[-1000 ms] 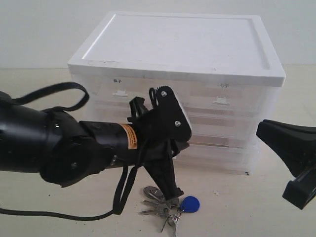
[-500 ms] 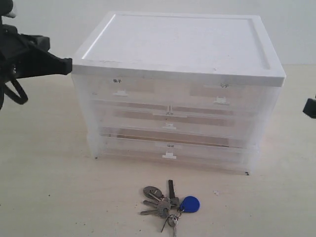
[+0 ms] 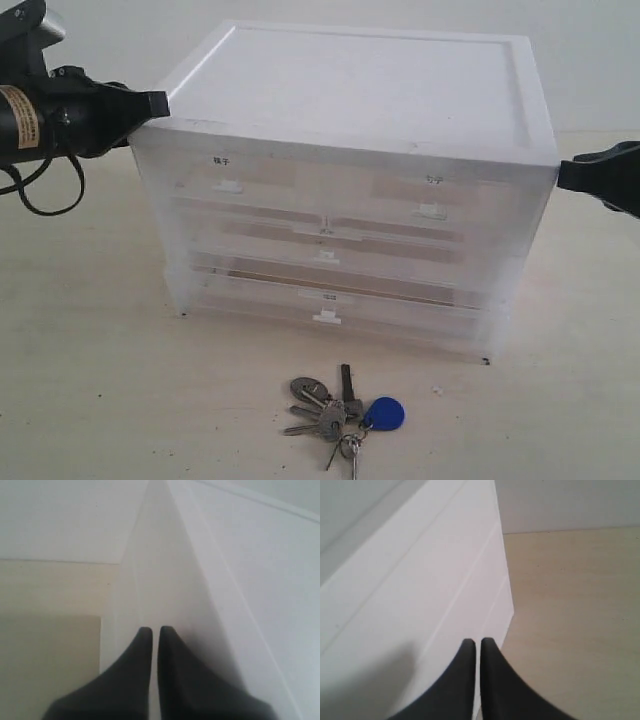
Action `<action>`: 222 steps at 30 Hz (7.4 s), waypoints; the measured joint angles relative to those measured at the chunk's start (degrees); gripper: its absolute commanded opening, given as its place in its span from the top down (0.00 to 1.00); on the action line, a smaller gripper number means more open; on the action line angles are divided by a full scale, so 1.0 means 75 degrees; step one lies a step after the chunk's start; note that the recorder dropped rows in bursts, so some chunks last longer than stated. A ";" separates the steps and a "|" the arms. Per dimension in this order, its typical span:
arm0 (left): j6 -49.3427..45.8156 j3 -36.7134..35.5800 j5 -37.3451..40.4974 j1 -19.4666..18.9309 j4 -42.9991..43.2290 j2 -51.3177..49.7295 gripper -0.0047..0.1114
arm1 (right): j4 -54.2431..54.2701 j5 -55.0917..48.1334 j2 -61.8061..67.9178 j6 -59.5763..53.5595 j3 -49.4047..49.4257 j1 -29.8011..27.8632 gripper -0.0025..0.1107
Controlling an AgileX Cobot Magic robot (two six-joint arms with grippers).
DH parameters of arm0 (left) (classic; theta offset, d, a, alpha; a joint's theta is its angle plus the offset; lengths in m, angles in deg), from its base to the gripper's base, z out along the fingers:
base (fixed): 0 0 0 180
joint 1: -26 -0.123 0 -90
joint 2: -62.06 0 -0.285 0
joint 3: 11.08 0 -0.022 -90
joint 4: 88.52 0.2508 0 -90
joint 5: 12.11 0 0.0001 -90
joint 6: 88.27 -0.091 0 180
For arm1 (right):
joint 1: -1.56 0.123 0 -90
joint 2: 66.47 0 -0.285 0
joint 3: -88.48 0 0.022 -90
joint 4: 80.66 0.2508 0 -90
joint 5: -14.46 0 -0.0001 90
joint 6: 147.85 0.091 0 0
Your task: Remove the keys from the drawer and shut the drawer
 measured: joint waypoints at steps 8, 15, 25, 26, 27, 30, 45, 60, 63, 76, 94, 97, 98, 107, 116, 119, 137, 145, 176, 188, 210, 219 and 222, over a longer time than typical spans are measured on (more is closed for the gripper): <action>0.0029 -0.1668 0.0406 0.0169 0.0312 0.1147 0.92 | -0.0525 0.0259 0.0000 0.0250 0.0000 -0.0032 0.98; -0.0817 -0.2012 0.1149 0.0631 -0.0086 0.2203 0.92 | -0.0428 0.0136 -0.0014 0.0128 0.0000 -0.0004 0.98; -0.2686 -0.1062 0.0941 -0.0096 -0.1953 0.3087 0.92 | 0.1283 -0.0272 -0.0014 -0.0983 -0.0012 0.0103 0.98; -0.2686 -0.0846 0.0938 -0.0183 -0.1978 0.3003 0.92 | 0.1396 -0.0309 -0.0014 -0.1018 -0.0012 0.0027 0.98; -0.2660 -0.0588 0.0938 -0.0260 -0.1983 0.2849 0.92 | 0.1549 -0.0340 -0.0014 -0.1032 -0.0012 -0.0092 0.98; -0.1965 0.0270 0.0938 -0.0384 -0.1483 0.2104 0.92 | 0.1884 -0.0355 -0.0014 -0.1052 -0.0012 -0.0594 0.98; 0.6525 0.4221 -0.1397 -0.0547 0.5991 -0.1491 0.92 | -0.1497 0.0223 0.0265 0.1933 -0.0489 -0.1224 0.98; 0.6228 0.4154 0.0202 -0.0530 0.6114 -0.2116 0.92 | -0.2138 0.1223 0.0901 0.2395 -0.0624 -0.1224 0.98; 0.6174 0.4124 -0.0112 -0.0475 0.6061 -0.2332 0.92 | -0.2138 0.1259 0.0901 0.2381 -0.0624 -0.1224 0.98; 0.5649 0.2351 -0.0051 -0.0106 0.5721 -0.1083 0.92 | -0.1233 0.2193 0.1239 0.1632 -0.0624 -0.1158 0.98; 0.5112 0.0560 0.2432 0.0949 0.5861 0.0255 0.92 | -0.0237 0.0132 0.1390 0.1563 -0.1327 -0.0224 0.98; 0.5139 0.0459 0.2489 0.0966 0.5812 0.0354 0.92 | -0.0222 0.0016 0.1408 0.1547 -0.1391 -0.0140 0.98; 0.5139 0.0386 0.2495 0.0966 0.5812 0.0391 0.92 | -0.0222 -0.0015 0.1408 0.1547 -0.1409 -0.0112 0.98; 0.5068 -0.0014 0.2593 0.1226 0.5812 0.0893 0.92 | -0.0700 0.0319 0.0954 0.1444 -0.1914 0.0317 0.98; 0.4955 -0.0031 0.1845 0.1407 0.5797 0.0908 0.92 | -0.1515 0.0559 0.0899 0.2123 -0.2412 0.0560 0.98; 0.4917 -0.0031 0.1810 0.1418 0.5782 0.0893 0.92 | -0.1644 0.0104 0.1156 0.2128 -0.2530 0.0560 0.98; 0.4524 -0.0209 0.2677 0.1493 0.6098 0.2325 0.92 | -0.1256 -0.2876 0.0243 0.1292 -0.2606 0.0247 0.98; 0.4610 -0.0312 0.2633 0.1526 0.6098 0.2527 0.92 | -0.1260 -0.1074 0.1422 0.2014 -0.2606 -0.0155 0.98; 0.4673 -0.0696 0.2597 0.1023 0.6098 0.4681 0.92 | -0.3429 -0.0307 -0.3638 0.4169 -0.1277 -0.0932 0.98; 0.4676 -0.2257 0.2597 0.1023 0.5931 0.8272 0.92 | -0.3429 -0.0348 -0.6678 0.4169 -0.0056 -0.0963 0.98; 0.4705 -0.4017 0.2562 0.1023 0.5645 1.1724 0.92 | -0.3429 -0.0071 -1.0086 0.4557 0.2138 -0.0963 0.98; 0.4812 -0.4861 0.2234 0.1023 0.5616 1.2036 0.92 | -0.3429 0.0017 -1.0330 0.4942 0.3321 -0.0963 0.98; 0.4812 -0.5158 0.2234 0.1023 0.5616 1.2036 0.92 | -0.3443 0.0030 -1.0330 0.4957 0.3767 -0.0963 0.98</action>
